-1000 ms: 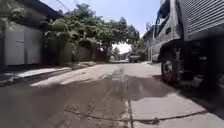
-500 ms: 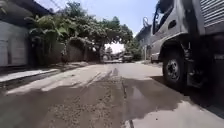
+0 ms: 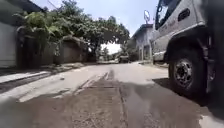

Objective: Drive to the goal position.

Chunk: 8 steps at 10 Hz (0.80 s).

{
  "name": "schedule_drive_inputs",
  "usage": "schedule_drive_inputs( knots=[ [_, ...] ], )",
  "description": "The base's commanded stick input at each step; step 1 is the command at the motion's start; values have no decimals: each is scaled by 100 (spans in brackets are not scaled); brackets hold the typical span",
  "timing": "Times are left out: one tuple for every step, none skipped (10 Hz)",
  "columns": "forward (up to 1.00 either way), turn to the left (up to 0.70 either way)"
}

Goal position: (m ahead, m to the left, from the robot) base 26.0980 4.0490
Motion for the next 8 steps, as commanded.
schedule_drive_inputs(
  knots=[
    [100,0],
    [100,0],
    [100,0],
    [100,-5],
    [100,-28],
    [100,-38],
    [100,-39],
    [100,-34]
  ],
)
